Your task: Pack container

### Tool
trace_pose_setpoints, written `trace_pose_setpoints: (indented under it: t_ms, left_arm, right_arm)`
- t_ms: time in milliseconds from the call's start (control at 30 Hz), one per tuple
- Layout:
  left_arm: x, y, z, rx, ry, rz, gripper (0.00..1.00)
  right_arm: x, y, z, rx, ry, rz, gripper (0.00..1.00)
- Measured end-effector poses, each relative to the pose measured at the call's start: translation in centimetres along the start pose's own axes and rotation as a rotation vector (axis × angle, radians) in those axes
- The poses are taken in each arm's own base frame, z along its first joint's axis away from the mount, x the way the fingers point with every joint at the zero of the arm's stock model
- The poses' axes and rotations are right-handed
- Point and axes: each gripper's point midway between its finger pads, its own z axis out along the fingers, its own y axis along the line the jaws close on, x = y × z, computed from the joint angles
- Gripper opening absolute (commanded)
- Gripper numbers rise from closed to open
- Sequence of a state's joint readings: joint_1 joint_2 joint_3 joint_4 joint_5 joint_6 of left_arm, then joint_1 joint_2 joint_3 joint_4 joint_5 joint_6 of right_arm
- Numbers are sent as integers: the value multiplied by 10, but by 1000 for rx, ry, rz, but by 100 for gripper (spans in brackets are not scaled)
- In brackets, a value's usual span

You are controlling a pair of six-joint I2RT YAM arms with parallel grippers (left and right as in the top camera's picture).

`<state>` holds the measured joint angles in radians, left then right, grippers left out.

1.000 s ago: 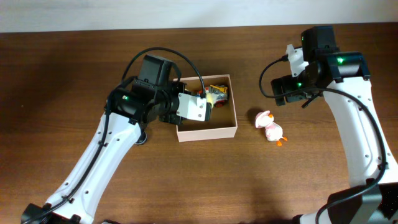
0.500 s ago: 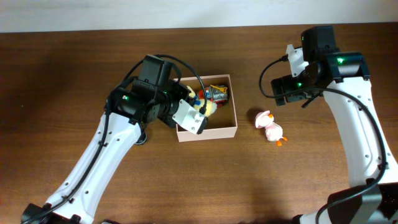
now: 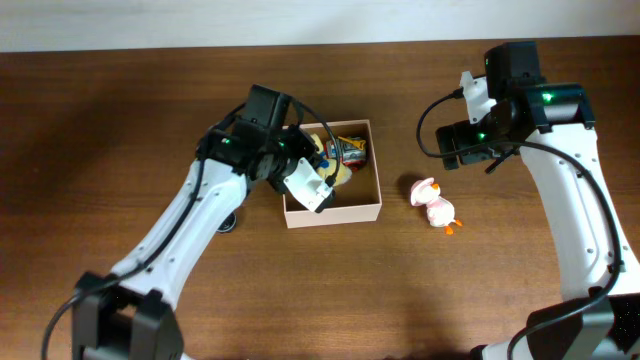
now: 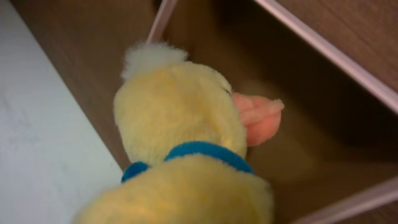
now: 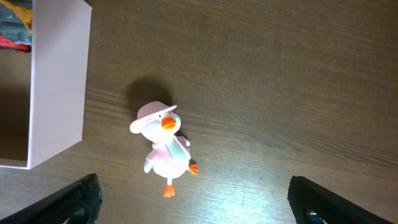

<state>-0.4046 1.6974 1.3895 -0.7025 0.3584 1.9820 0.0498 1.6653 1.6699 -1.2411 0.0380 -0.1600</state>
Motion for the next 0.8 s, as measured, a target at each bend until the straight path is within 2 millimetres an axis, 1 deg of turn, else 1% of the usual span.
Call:
trace_pose_setpoints:
  t_ms: [167, 433, 667, 800]
  left_arm:
    - [10, -4, 18, 16, 18, 44, 2]
    - [21, -8, 27, 41, 58, 112, 2]
    - [28, -25, 45, 105, 66, 96, 2]
    - [31, -19, 46, 86, 82, 106, 2]
  right_arm:
    - [0, 0, 0, 0, 0, 0, 99]
    - [0, 0, 0, 0, 0, 0, 99]
    - [0, 0, 0, 0, 0, 0, 99]
    - [0, 0, 0, 0, 0, 0, 99]
